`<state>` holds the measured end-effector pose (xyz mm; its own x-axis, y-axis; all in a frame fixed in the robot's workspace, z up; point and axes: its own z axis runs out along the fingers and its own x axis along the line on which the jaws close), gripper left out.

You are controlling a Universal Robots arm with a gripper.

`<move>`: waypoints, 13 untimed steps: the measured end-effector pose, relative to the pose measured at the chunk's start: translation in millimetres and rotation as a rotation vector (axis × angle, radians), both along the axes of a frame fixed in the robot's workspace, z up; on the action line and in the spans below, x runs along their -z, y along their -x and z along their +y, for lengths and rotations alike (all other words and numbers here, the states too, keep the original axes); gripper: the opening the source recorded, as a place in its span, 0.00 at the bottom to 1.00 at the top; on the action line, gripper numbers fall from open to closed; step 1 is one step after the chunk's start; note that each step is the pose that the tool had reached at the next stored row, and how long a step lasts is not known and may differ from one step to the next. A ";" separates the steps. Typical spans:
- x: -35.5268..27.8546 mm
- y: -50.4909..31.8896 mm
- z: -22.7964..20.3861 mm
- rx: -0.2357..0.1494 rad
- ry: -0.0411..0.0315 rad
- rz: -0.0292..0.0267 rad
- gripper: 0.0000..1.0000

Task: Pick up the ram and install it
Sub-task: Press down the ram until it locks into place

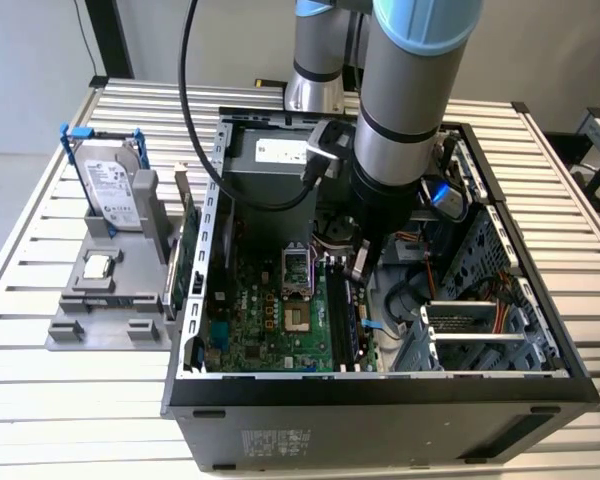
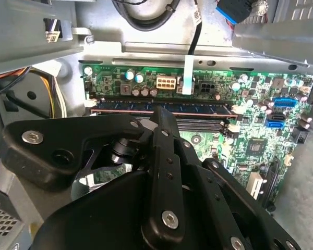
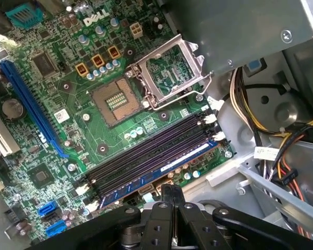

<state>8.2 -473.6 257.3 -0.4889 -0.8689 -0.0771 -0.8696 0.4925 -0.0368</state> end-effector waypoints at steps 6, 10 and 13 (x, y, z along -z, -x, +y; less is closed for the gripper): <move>4.1 0.0 0.1 -0.075 -0.0047 -0.0017 0.00; 4.9 0.0 0.2 -0.125 -0.0129 -0.0017 0.00; 6.3 0.1 0.1 -0.176 -0.0135 -0.0014 0.00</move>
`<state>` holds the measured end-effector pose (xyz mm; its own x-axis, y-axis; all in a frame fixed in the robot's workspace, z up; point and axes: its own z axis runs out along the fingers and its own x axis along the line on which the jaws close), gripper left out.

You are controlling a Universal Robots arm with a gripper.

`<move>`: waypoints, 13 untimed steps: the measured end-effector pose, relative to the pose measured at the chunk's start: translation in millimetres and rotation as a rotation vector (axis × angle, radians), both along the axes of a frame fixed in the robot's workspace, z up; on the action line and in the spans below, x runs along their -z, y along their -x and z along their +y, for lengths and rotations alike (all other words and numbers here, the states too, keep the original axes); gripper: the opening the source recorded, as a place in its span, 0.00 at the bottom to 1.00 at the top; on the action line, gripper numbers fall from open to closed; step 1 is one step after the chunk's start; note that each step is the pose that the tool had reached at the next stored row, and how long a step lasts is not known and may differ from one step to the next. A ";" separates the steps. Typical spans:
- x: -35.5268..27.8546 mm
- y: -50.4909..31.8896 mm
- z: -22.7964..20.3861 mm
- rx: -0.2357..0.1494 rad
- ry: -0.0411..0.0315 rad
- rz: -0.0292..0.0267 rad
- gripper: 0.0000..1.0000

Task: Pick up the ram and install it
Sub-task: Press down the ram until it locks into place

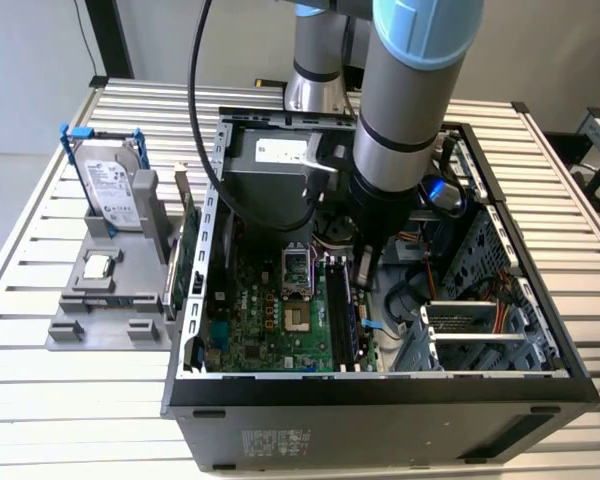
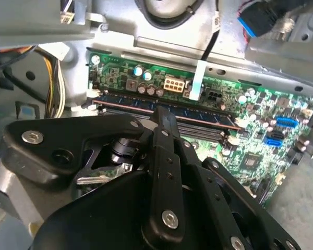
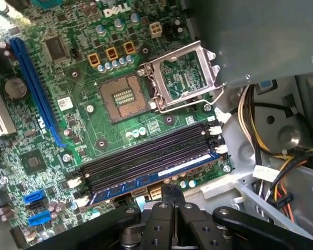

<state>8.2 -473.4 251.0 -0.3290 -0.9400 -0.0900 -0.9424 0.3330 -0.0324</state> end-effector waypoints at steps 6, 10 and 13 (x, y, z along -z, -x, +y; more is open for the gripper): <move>3.3 0.1 0.1 -0.085 0.0028 0.0016 0.00; 5.2 0.2 0.1 -0.134 0.0036 0.0019 0.00; 5.6 0.2 0.1 -0.154 0.0037 0.0018 0.00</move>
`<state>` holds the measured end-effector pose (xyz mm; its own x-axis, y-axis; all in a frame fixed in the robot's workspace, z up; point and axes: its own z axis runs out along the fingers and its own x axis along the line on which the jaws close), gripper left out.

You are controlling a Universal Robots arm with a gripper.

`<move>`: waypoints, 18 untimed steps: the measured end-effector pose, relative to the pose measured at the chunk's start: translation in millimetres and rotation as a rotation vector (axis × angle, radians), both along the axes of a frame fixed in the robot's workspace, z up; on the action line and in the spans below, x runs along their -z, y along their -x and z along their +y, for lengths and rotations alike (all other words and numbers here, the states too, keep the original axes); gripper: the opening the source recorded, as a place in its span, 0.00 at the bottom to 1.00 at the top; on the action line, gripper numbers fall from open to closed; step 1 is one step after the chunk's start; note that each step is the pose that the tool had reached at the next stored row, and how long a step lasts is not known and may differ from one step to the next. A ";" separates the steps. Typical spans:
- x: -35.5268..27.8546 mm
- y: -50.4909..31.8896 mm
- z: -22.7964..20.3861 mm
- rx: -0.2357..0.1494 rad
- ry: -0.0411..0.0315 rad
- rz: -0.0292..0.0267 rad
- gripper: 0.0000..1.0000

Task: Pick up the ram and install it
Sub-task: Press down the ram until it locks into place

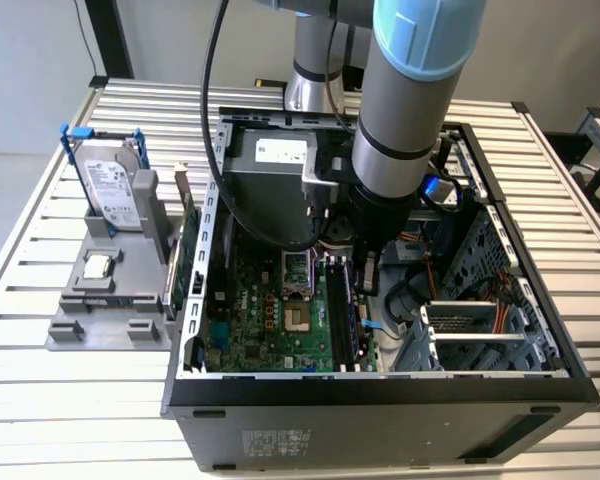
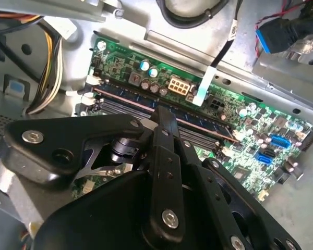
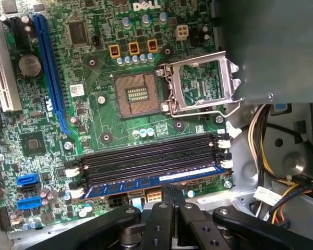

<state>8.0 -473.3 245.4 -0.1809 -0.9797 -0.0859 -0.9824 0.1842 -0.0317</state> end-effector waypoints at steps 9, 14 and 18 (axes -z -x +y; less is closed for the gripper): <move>3.9 0.1 0.0 -0.018 -0.0004 0.0000 0.00; 5.6 0.1 0.0 -0.024 0.0000 0.0001 0.00; 6.2 0.0 0.0 -0.024 -0.0003 0.0000 0.00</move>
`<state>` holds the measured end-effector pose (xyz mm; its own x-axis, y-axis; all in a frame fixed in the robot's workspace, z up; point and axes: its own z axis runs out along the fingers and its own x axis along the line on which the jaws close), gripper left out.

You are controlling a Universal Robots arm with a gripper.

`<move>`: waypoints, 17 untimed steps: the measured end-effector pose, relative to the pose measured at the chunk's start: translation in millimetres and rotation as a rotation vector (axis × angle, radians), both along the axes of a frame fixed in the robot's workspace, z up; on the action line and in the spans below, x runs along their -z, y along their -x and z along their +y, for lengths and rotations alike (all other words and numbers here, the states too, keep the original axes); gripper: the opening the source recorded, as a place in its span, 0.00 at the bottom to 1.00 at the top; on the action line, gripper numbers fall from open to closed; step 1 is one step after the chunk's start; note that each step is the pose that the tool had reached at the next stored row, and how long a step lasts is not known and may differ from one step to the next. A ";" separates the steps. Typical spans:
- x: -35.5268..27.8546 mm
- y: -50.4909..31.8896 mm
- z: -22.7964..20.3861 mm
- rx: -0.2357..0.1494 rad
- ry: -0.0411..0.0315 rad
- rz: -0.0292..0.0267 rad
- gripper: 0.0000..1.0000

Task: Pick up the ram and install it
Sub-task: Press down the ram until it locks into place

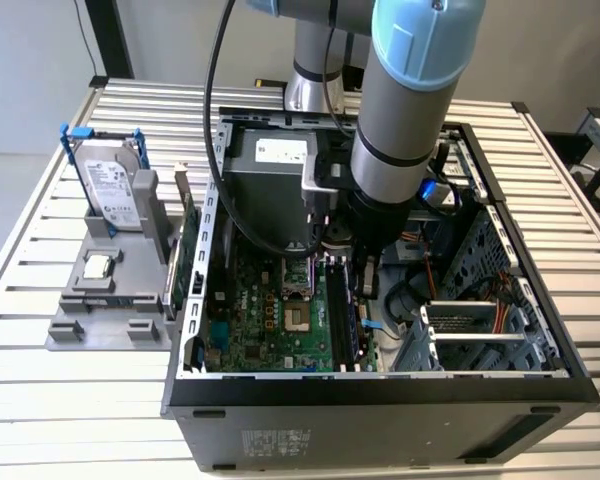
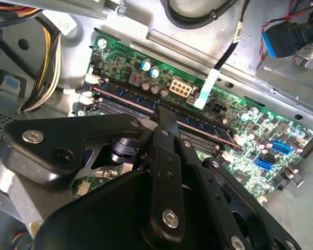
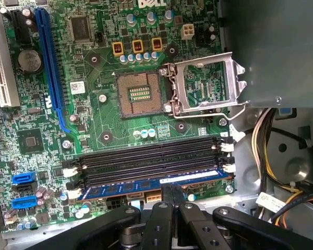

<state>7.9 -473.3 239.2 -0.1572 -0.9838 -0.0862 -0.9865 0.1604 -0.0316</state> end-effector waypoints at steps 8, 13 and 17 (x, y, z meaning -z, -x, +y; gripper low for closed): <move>11.7 0.0 0.0 -0.005 0.0000 0.0000 0.00; 19.9 0.1 -0.2 -0.014 0.0016 0.0004 0.00; 20.3 -0.1 0.4 -0.018 0.0033 0.0010 0.00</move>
